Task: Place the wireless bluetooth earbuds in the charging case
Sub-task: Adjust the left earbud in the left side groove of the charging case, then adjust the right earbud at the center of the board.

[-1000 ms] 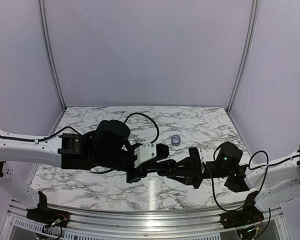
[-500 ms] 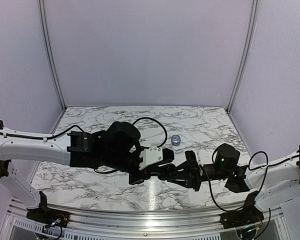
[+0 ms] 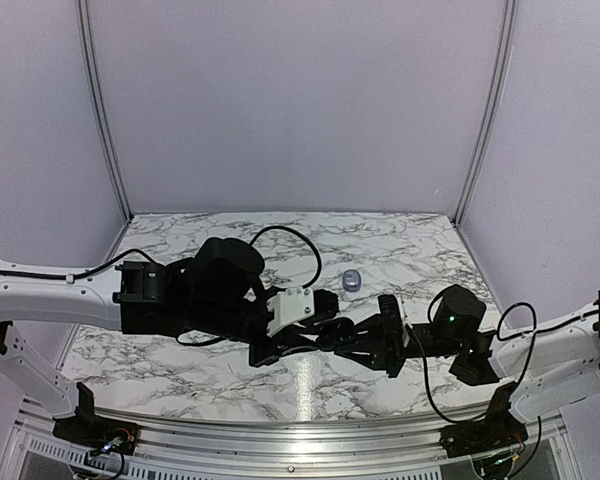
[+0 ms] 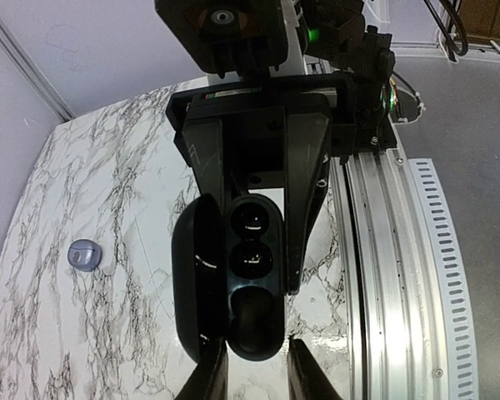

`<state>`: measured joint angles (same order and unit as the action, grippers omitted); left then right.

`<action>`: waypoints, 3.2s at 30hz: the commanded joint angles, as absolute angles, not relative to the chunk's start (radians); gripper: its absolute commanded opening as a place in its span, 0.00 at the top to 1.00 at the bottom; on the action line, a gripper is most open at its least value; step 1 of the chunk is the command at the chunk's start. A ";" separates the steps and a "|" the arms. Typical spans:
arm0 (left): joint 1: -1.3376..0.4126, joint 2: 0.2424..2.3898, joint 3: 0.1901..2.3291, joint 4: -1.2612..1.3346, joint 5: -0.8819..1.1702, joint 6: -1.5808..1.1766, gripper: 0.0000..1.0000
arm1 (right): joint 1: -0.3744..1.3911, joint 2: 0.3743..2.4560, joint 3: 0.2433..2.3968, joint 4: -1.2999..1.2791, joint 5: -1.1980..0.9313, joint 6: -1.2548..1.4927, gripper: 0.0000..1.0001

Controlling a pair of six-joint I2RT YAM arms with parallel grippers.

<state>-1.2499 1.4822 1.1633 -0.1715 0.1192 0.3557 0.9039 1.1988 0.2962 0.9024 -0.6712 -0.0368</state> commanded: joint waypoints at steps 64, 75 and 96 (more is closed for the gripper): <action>-0.489 2.057 1.360 -0.221 0.288 -0.148 0.44 | 0.880 1.230 0.316 0.943 -0.693 -0.019 1.00; -0.489 1.982 1.202 -0.130 0.305 -0.200 0.44 | 0.880 1.224 0.311 0.943 -0.693 -0.017 1.00; -0.488 1.776 1.039 -0.143 0.180 -0.285 0.46 | 0.880 1.223 0.308 0.954 -0.696 -0.009 1.00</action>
<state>-0.4892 1.7985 1.0386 -0.0998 0.2150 -0.2924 0.8871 1.2358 0.2962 0.9340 -0.6899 -0.0257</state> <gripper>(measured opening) 0.547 0.250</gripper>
